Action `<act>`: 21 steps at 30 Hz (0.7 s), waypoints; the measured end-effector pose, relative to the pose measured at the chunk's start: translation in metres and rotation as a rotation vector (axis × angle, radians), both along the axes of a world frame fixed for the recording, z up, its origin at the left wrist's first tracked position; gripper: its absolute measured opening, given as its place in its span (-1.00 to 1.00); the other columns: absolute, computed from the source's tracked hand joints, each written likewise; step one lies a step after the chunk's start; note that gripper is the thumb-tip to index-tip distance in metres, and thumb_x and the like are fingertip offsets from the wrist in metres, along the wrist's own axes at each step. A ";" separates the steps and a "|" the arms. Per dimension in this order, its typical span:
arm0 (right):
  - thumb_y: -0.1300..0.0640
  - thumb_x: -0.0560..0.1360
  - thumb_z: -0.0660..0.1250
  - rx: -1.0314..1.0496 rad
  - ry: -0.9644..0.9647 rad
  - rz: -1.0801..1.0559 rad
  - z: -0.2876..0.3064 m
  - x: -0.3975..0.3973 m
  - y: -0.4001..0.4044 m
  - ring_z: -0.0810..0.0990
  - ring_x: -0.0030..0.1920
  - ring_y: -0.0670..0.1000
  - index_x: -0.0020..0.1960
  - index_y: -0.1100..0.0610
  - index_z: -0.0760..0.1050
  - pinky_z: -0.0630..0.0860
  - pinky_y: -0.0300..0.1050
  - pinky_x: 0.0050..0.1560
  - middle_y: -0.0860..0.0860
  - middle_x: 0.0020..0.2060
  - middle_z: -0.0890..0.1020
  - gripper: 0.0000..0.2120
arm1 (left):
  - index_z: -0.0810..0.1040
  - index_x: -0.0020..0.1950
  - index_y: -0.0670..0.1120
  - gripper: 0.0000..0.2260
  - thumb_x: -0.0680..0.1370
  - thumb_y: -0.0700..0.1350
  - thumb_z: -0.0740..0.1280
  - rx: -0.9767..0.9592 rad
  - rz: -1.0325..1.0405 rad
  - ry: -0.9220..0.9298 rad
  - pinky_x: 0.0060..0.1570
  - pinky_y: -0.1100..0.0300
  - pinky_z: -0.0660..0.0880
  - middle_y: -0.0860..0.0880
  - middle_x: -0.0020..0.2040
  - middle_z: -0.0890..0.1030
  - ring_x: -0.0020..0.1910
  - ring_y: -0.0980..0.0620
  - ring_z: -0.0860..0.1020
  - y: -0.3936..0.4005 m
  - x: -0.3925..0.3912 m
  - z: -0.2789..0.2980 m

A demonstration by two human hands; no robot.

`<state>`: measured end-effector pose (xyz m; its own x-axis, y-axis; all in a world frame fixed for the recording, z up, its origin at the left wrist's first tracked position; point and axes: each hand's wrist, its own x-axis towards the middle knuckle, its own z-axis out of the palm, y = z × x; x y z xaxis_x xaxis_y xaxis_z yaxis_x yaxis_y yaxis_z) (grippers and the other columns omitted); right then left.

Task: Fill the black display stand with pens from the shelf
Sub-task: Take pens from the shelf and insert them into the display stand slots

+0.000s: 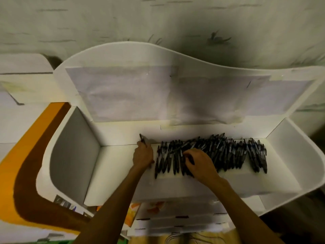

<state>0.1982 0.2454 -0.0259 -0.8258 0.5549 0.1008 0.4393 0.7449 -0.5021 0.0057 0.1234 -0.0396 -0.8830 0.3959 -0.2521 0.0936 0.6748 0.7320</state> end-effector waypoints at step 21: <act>0.18 0.58 0.30 0.062 0.141 0.040 0.002 -0.005 0.015 0.54 0.08 -0.02 0.14 0.12 0.60 0.42 -0.25 0.12 0.01 0.06 0.61 -0.82 | 0.53 -0.05 -0.09 -0.74 0.54 0.10 0.26 -0.465 -0.234 0.377 -0.08 0.12 0.41 -0.07 0.02 0.62 0.01 -0.08 0.56 -0.008 0.018 -0.013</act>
